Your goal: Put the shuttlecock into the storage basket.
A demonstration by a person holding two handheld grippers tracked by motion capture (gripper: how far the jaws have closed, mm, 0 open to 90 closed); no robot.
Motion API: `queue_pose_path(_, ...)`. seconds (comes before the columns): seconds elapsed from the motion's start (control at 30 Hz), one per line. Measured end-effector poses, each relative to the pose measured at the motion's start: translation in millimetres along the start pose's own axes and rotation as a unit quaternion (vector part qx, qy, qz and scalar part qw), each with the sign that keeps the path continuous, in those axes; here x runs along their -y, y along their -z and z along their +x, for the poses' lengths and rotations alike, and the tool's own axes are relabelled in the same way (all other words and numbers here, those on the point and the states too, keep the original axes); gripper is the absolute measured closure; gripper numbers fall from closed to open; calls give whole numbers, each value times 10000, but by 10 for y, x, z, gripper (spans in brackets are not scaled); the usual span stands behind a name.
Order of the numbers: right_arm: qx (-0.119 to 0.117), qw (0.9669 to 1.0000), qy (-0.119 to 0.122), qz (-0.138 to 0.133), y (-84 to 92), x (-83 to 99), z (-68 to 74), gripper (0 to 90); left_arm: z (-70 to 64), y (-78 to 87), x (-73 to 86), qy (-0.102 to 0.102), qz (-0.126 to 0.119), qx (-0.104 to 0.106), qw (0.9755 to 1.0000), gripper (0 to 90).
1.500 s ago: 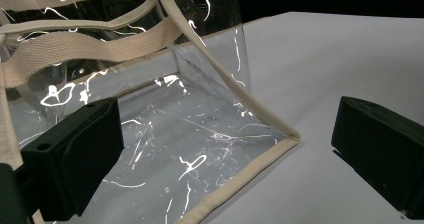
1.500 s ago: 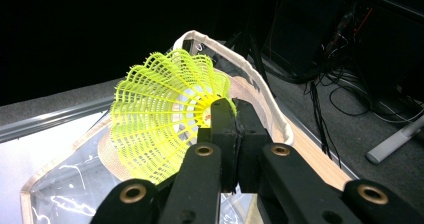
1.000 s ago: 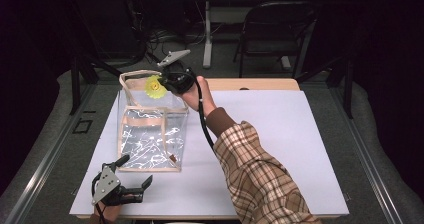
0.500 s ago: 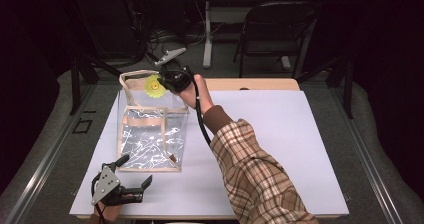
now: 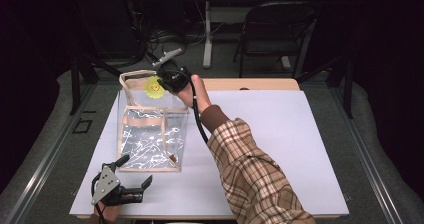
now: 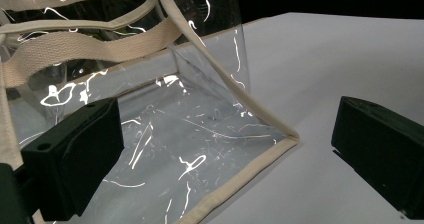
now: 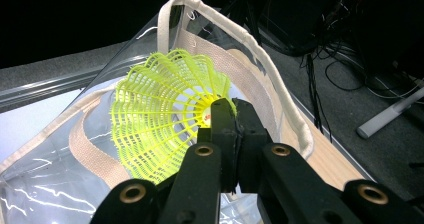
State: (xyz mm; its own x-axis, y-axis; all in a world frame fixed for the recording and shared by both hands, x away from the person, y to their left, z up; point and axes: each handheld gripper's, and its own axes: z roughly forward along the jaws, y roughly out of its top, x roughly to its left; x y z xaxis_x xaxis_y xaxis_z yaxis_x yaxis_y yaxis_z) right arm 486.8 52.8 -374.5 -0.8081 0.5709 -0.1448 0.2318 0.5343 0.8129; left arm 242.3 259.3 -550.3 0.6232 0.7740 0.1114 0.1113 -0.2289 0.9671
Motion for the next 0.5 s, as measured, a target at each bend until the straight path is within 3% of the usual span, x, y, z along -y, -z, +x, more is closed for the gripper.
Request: queue_pose_path(0.5,77,9994,155,287,-106,-65,54,895,10,7,-1,4,-16,-4,10000,0)
